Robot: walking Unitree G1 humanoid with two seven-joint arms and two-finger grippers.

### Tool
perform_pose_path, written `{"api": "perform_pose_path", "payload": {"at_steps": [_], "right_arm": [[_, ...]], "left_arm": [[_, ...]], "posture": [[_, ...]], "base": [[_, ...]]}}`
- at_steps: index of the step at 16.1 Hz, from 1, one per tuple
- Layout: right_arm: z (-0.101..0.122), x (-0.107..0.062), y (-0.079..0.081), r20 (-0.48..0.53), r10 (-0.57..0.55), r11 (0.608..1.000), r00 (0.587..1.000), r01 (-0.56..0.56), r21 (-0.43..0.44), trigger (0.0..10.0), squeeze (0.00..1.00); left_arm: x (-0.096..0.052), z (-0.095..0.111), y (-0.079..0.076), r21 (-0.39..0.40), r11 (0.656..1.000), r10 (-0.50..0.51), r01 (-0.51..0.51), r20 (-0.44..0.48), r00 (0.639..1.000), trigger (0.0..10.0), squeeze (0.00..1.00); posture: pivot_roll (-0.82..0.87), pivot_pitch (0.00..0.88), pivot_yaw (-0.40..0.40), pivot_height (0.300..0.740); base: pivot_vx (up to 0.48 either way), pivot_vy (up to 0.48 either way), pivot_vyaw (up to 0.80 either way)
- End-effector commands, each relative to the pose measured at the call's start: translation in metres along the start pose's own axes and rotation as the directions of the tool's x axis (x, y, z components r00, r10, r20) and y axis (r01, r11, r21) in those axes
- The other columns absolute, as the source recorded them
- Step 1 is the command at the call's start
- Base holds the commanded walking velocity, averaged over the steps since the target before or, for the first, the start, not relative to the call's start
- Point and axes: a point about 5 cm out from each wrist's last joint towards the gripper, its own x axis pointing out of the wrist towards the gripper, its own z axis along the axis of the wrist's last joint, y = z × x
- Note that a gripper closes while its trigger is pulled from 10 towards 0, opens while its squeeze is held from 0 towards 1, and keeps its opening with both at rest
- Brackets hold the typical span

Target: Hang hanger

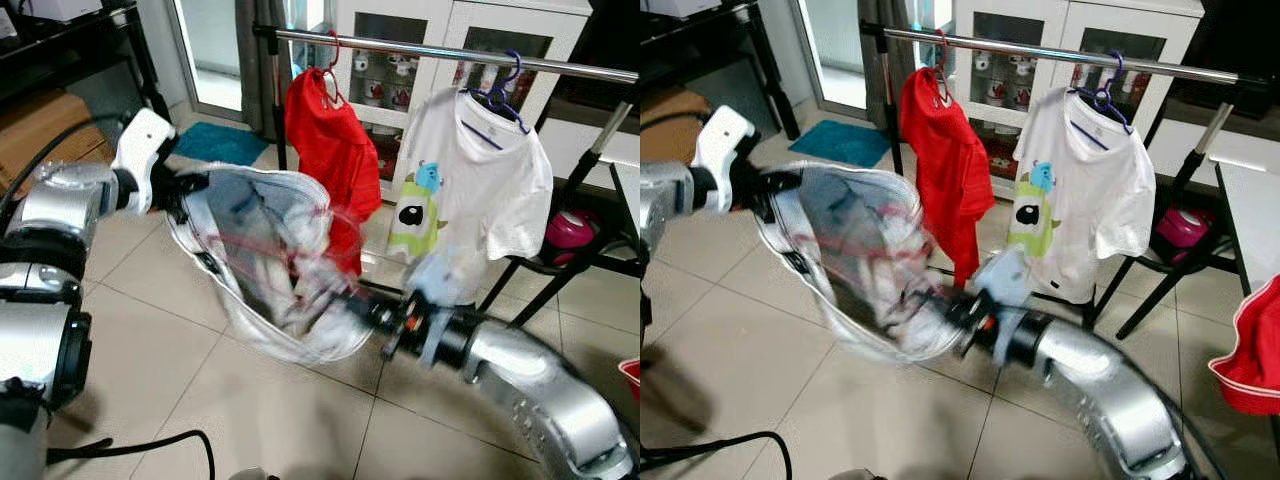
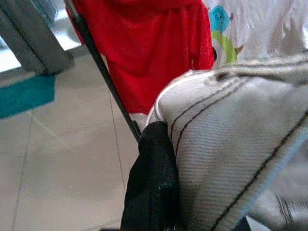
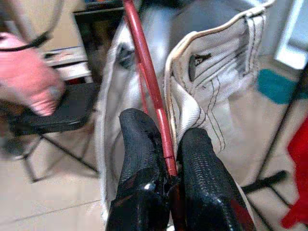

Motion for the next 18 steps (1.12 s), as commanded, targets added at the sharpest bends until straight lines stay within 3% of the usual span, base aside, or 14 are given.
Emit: {"api": "perform_pose_path", "payload": {"at_steps": [1, 2, 5, 8, 10, 11, 12, 13, 15, 17, 18], "right_arm": [[0.002, 0.003, -0.003, -0.006, -0.052, 0.998, 0.999, 0.052, -0.024, 0.0, 0.0], [-0.001, 0.006, -0.005, -0.028, -0.089, 0.996, 0.996, 0.088, -0.024, 0.0, 0.0], [-0.021, 0.019, -0.025, -0.187, -0.32, 0.942, 0.929, 0.333, 0.04, 0.0, 0.0], [-0.03, 0.015, -0.035, -0.243, -0.391, 0.911, 0.888, 0.411, 0.036, 0.0, 0.0], [-0.027, 0.012, -0.038, -0.221, -0.388, 0.911, 0.895, 0.409, 0.052, 0.0, 0.0], [-0.019, 0.007, -0.04, -0.156, -0.371, 0.915, 0.916, 0.389, 0.109, 0.0, 0.0], [-0.013, -0.003, -0.044, -0.115, -0.357, 0.921, 0.927, 0.37, 0.124, 0.0, 0.0], [-0.013, -0.003, -0.044, -0.115, -0.345, 0.926, 0.931, 0.358, 0.12, 0.0, 0.0], [-0.012, 0.01, -0.04, -0.109, -0.345, 0.917, 0.932, 0.359, 0.174, 0.0, 0.0], [-0.012, 0.022, -0.04, -0.12, -0.386, 0.885, 0.915, 0.404, 0.232, 0.0, 0.0], [-0.01, 0.028, -0.044, -0.111, -0.44, 0.848, 0.891, 0.453, 0.277, 0.0, 0.0]], "left_arm": [[0.003, 0.018, -0.002, 0.017, 0.999, -0.029, 0.027, 0.063, 0.998, 0.0, 0.0], [0.005, 0.021, -0.005, 0.014, 0.999, -0.053, 0.052, 0.074, 0.996, 0.0, 0.0], [0.013, 0.032, -0.019, 0.045, 0.986, -0.167, 0.164, 0.081, 0.983, 0.0, 0.0], [0.007, 0.033, -0.012, 0.101, 0.985, -0.141, 0.136, 0.035, 0.989, 0.0, 0.0], [0.003, 0.031, -0.008, 0.144, 0.982, -0.121, 0.12, -0.004, 0.993, 0.0, 0.0], [-0.003, 0.027, -0.003, 0.164, 0.98, -0.104, 0.109, -0.041, 0.994, 0.0, 0.0], [-0.013, 0.022, 0.005, 0.148, 0.984, -0.091, 0.099, -0.057, 0.994, 0.0, 0.0], [-0.013, 0.024, 0.004, 0.126, 0.986, -0.106, 0.11, -0.032, 0.994, 0.0, 0.0], [-0.005, 0.033, -0.005, 0.095, 0.981, -0.172, 0.168, 0.037, 0.984, 0.0, 0.0], [0.005, 0.043, -0.018, 0.093, 0.971, -0.228, 0.219, 0.097, 0.969, 0.0, 0.0], [0.009, 0.051, -0.027, 0.106, 0.96, -0.274, 0.26, 0.146, 0.951, 0.0, 0.0]], "posture": [[-0.11, 0.0, 0.063, 0.74], [-0.11, 0.0, 0.063, 0.74], [-0.11, 0.0, 0.065, 0.74], [-0.1, 0.0, 0.067, 0.74], [-0.1, 0.0, 0.07, 0.74], [-0.1, 0.0, 0.074, 0.74], [-0.1, 0.0, 0.077, 0.74], [-0.1, 0.0, 0.076, 0.74], [-0.1, 0.0, 0.076, 0.74], [-0.1, 0.0, 0.081, 0.74], [-0.1, 0.0, 0.086, 0.74]], "base": [[0.0, 0.0, 0.0], [0.0, 0.0, 0.0], [0.0, 0.0, 0.0], [0.0, 0.0, 0.0], [0.0, 0.0, 0.0], [0.0, 0.0, 0.0], [0.0, 0.0, 0.0], [0.0, 0.0, 0.0], [0.0, 0.0, 0.0], [0.0, 0.0, 0.0], [0.0, 0.0, 0.0]]}}
